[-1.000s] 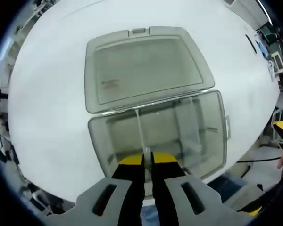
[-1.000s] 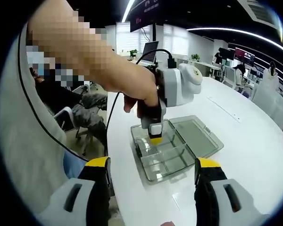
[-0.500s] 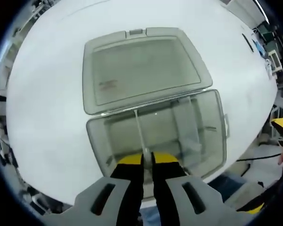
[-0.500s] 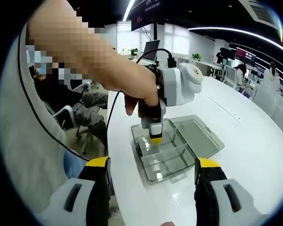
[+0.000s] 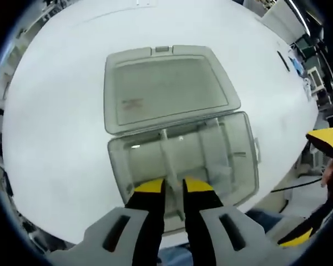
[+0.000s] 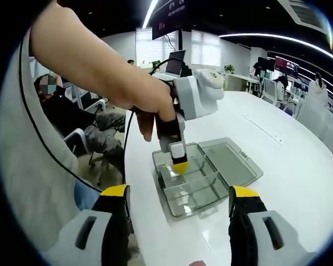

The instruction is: Insert the divider into the dual guide fixture by aligning both edges with the guide slots and pushing it downward to the bottom, including one-sided entry, uneven engagement, binding, and posture correction.

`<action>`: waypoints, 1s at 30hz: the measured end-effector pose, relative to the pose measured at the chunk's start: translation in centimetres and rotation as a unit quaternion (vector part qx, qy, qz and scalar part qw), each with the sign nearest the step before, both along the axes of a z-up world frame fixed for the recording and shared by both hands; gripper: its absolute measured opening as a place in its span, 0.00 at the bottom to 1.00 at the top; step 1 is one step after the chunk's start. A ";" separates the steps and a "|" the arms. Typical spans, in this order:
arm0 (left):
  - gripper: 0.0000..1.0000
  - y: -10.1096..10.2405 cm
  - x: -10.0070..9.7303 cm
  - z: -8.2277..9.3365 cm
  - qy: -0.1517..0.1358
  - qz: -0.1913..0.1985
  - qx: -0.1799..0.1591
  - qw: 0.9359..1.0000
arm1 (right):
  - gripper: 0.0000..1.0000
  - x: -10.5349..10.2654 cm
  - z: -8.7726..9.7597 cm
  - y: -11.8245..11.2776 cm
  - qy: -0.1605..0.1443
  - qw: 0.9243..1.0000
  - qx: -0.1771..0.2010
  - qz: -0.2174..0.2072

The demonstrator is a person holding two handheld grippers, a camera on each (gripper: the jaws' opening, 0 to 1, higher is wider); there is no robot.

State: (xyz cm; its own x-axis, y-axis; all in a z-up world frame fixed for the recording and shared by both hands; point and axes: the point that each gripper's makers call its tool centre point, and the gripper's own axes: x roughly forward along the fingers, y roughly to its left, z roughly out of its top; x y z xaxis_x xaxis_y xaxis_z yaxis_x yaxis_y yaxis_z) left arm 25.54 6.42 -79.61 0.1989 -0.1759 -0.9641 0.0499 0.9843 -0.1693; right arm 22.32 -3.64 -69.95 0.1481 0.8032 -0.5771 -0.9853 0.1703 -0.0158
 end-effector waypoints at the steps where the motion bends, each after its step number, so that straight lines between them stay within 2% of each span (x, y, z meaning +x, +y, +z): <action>1: 0.10 0.1 0.0 0.1 -0.003 0.009 -0.005 1.000 | 0.70 0.0 0.0 0.0 0.000 1.000 0.001 0.000; 7: 0.09 0.1 -0.1 0.6 -0.007 0.026 -0.021 0.999 | 0.70 0.1 0.3 0.2 0.001 1.000 0.006 0.000; 12: 0.04 -0.2 0.0 0.7 -0.004 0.031 -0.024 0.999 | 0.71 0.2 0.3 0.1 0.001 1.000 0.006 0.001; 21: 0.02 -0.2 0.0 0.5 0.009 0.019 0.003 1.000 | 0.70 0.7 0.4 -0.2 0.001 1.000 0.007 -0.002; 30: 0.00 -0.4 -0.1 0.4 0.001 -0.001 0.027 1.000 | 0.70 0.6 0.3 -0.2 0.001 1.000 0.007 -0.001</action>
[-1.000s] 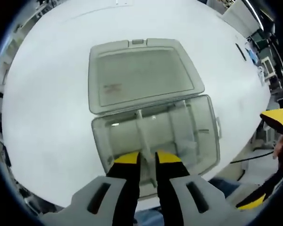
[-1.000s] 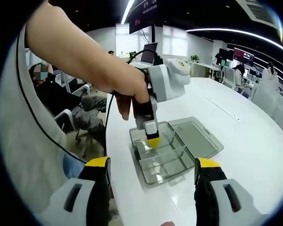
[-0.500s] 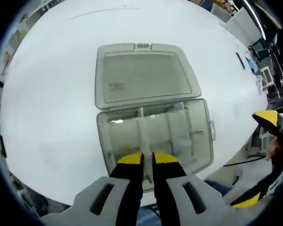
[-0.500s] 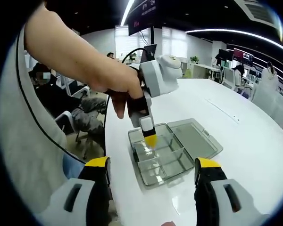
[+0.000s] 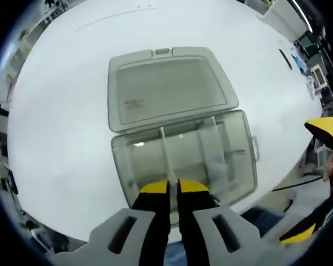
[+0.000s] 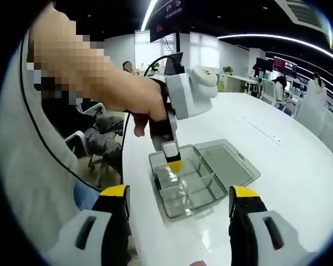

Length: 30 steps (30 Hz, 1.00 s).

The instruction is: Insert the divider into the dual guide fixture by aligning both edges with the guide slots and pushing it downward to the bottom, including one-sided entry, uneven engagement, binding, and posture correction.

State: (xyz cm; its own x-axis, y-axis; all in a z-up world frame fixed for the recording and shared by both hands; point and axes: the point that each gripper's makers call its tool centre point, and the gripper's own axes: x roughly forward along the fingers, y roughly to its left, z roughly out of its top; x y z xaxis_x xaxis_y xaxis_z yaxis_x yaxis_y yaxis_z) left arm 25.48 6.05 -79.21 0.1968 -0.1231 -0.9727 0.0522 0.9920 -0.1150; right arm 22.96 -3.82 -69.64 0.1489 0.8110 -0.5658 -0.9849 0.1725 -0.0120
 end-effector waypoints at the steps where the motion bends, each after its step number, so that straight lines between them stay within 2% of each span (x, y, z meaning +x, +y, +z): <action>1: 0.00 -0.1 -0.1 0.1 -0.001 0.001 0.001 1.000 | 0.70 0.0 0.0 0.0 0.000 1.000 -0.001 0.000; 15: 0.00 -0.3 -0.1 -0.2 -0.001 -0.012 0.023 1.000 | 0.70 0.0 0.1 -0.6 0.000 1.000 -0.003 -0.003; 19: 0.00 0.0 -0.2 -0.4 0.000 -0.001 0.017 1.000 | 0.70 0.1 0.0 -1.0 0.000 1.000 -0.005 -0.005; 30: 0.00 0.1 -0.1 -1.1 0.010 -0.004 0.021 1.000 | 0.70 0.4 -0.1 -1.8 0.003 1.000 -0.009 -0.005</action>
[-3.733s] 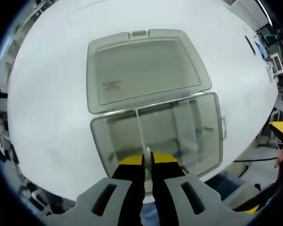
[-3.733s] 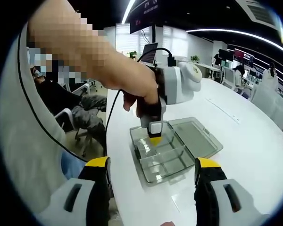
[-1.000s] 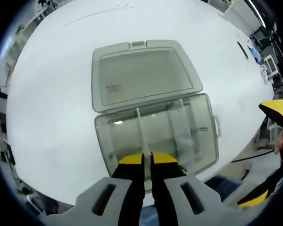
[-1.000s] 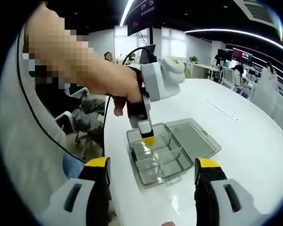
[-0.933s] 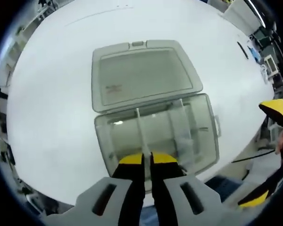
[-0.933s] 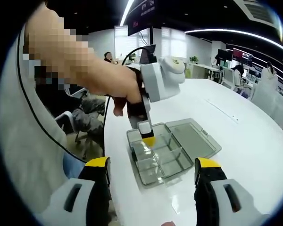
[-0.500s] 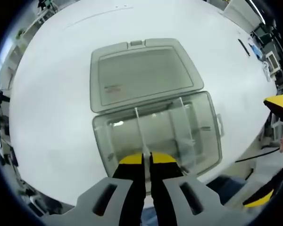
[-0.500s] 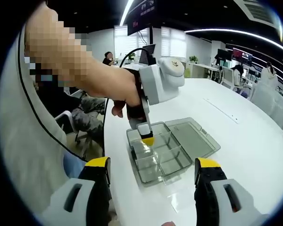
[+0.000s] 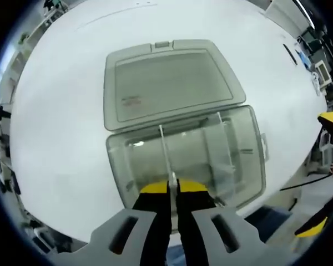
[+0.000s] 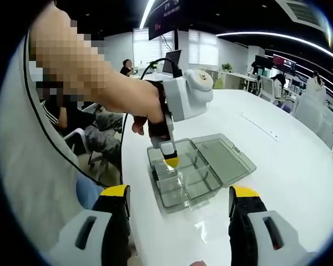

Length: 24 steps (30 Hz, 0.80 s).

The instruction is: Insert the divider into the dual guide fixture by aligning both edges with the guide slots and pushing it downward to the bottom, including one-sided entry, uneven engagement, binding, and posture correction.

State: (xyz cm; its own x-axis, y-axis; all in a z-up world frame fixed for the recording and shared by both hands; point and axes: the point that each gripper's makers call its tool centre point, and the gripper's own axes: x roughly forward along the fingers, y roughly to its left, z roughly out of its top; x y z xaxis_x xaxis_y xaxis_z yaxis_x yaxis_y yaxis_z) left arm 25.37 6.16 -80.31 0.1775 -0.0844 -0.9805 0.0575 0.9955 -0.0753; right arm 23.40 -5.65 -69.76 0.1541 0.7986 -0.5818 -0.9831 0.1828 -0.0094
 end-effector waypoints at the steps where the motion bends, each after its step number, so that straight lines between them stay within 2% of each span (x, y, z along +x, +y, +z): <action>1: 0.00 0.0 -0.1 0.0 -0.001 -0.001 0.001 1.000 | 0.70 0.0 0.0 0.0 0.000 1.000 0.000 0.000; 13: 0.00 0.1 0.0 -0.4 0.002 0.004 0.003 1.000 | 0.70 0.1 0.4 -1.0 -0.004 1.000 -0.008 0.004; 17: 0.01 0.2 0.1 -0.7 0.022 0.015 -0.010 1.000 | 0.70 0.2 0.8 -1.4 -0.006 1.000 -0.012 -0.005; 21: 0.03 -0.1 0.1 -0.7 0.015 0.002 -0.009 1.000 | 0.70 0.6 0.9 -1.8 -0.011 1.000 -0.019 -0.017; 24: 0.04 -0.1 0.1 -0.5 0.015 0.016 -0.032 0.999 | 0.70 0.9 1.3 -1.8 -0.012 0.999 -0.022 -0.031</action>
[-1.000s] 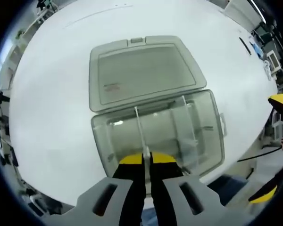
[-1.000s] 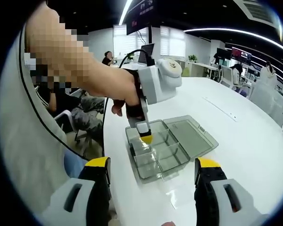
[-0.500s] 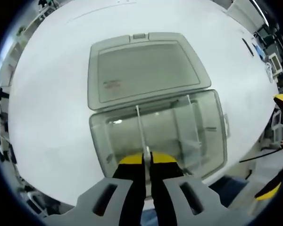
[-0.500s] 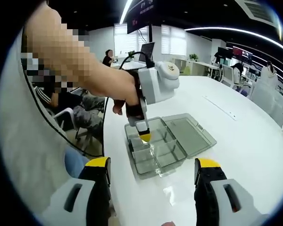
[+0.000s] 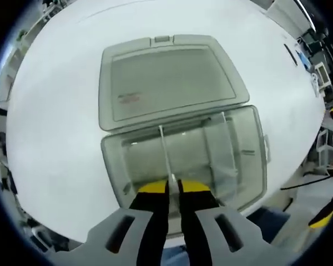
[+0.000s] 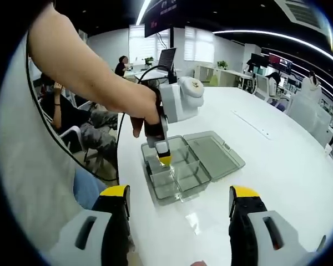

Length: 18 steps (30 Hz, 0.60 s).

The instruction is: Insert the divider into the dual guide fixture by aligning both edges with the guide slots and pushing it downward to the bottom, including one-sided entry, uneven engagement, binding, and posture correction.

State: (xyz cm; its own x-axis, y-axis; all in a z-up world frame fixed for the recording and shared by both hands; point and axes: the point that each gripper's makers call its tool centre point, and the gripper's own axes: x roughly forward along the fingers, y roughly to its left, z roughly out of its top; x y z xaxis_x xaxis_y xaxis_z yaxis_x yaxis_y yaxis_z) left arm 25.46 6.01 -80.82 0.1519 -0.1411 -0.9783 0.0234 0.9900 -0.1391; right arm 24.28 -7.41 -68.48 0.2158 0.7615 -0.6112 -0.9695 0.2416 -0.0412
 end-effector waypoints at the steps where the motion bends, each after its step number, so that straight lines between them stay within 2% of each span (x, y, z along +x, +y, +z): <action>1: 0.05 0.0 0.0 0.0 0.002 -0.003 -0.002 1.000 | 0.71 0.0 0.2 0.2 0.000 1.000 0.002 -0.005; 3: 0.06 -0.2 0.1 0.2 -0.007 -0.022 -0.004 1.000 | 0.71 0.1 0.4 0.4 -0.001 1.000 0.001 -0.011; 4: 0.07 -0.3 0.5 0.5 -0.019 -0.017 -0.008 1.000 | 0.71 0.2 0.5 0.4 -0.001 1.000 0.002 -0.014; 11: 0.08 0.1 0.6 1.0 -0.018 -0.017 -0.018 1.000 | 0.71 0.1 0.8 0.9 -0.003 1.000 0.000 -0.028; 14: 0.05 0.0 0.5 1.0 -0.019 -0.019 -0.019 0.999 | 0.71 0.1 0.9 1.0 -0.003 1.000 0.000 -0.030; 17: 0.03 0.0 0.4 0.9 -0.017 -0.042 -0.002 0.999 | 0.72 0.1 0.9 1.1 -0.001 0.999 0.002 -0.035; 18: 0.02 0.0 0.5 0.9 -0.014 -0.039 -0.001 0.999 | 0.72 0.0 0.9 1.1 -0.003 0.999 0.001 -0.035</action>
State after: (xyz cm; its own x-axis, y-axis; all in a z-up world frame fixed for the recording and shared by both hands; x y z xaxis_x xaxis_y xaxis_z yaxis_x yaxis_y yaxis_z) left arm 25.92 6.01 -79.93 0.1668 -0.1554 -0.9737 0.1044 0.9847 -0.1393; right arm 24.31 -6.28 -67.56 0.2719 0.7449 -0.6092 -0.9499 0.3092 -0.0458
